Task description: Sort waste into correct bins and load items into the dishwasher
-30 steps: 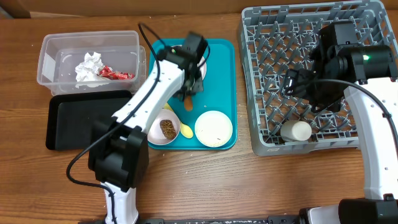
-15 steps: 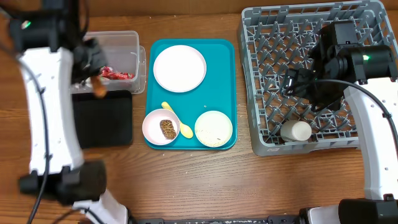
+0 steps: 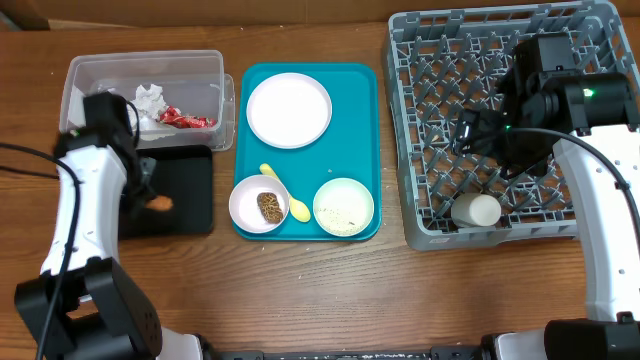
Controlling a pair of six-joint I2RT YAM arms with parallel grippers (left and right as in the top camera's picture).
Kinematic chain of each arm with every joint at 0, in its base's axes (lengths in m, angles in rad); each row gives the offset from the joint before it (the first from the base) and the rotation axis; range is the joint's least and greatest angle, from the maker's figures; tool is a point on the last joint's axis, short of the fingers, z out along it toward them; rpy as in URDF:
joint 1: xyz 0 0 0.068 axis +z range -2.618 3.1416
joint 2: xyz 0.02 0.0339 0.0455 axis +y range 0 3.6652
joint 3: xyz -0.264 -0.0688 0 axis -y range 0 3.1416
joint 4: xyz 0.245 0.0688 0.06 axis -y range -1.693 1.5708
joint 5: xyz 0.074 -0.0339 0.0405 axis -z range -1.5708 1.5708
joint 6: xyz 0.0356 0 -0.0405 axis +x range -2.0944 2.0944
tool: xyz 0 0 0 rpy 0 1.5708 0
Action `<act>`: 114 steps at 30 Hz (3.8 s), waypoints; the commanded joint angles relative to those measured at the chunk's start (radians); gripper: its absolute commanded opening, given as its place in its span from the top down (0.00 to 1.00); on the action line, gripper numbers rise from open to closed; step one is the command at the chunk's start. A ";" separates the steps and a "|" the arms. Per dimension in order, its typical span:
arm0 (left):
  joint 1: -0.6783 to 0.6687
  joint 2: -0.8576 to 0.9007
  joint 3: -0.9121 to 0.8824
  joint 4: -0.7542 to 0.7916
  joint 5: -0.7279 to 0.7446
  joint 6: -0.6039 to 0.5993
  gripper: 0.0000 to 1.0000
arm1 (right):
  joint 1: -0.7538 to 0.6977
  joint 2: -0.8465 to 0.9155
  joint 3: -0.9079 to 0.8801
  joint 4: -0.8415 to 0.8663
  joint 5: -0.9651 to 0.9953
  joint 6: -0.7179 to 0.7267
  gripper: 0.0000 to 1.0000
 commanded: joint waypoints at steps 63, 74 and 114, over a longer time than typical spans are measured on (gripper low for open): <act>-0.715 0.278 0.256 -0.082 0.201 0.635 0.96 | 0.009 -0.010 0.003 -0.002 -0.031 -0.012 0.04; -0.426 0.053 0.465 -0.390 0.272 0.714 0.96 | 0.009 -0.010 0.003 -0.002 -0.024 -0.031 0.04; 0.352 0.164 0.272 -0.498 1.672 1.777 0.96 | 0.009 -0.010 0.003 -0.019 -0.024 -0.031 0.04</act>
